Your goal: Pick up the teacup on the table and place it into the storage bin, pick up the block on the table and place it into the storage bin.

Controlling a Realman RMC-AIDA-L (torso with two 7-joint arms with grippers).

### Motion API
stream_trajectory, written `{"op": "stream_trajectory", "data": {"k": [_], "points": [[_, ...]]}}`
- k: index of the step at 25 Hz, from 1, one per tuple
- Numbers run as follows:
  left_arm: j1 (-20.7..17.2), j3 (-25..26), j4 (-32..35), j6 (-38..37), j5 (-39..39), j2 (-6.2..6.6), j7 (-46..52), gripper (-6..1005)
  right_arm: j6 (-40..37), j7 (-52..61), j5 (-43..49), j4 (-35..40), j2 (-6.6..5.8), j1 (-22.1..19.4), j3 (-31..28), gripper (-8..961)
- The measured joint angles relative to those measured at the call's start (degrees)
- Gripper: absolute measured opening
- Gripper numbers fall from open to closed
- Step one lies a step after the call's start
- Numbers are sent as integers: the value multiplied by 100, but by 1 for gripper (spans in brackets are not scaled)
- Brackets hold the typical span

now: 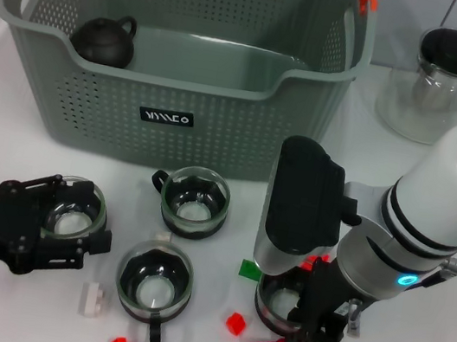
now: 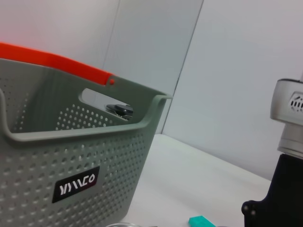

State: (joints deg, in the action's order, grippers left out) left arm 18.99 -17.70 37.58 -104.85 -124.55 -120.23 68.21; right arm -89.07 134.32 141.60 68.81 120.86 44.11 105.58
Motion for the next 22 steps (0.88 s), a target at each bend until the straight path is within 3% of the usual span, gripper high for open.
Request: {"op": "stream_trajectory", "data": {"k": [4, 6, 12, 18, 22], "points": [[2, 21, -17, 10, 20, 0, -2, 872, 12, 90, -13, -56, 0, 35, -21, 389], [13, 22, -19, 10, 21, 0, -6, 872, -13, 108, -51, -3, -9, 34, -56, 175], [21, 25, -23, 10, 21, 0, -9, 872, -347, 156, -189, 304, -38, -18, -482, 53], [1, 63, -23, 28, 16, 0, -9, 873, -1108, -14, -897, 1421, -64, -265, -1908, 53], [-9, 65, -39, 88, -6, 0, -9, 873, -1086, -365, -1826, 2320, -62, -651, -3030, 52]]}}
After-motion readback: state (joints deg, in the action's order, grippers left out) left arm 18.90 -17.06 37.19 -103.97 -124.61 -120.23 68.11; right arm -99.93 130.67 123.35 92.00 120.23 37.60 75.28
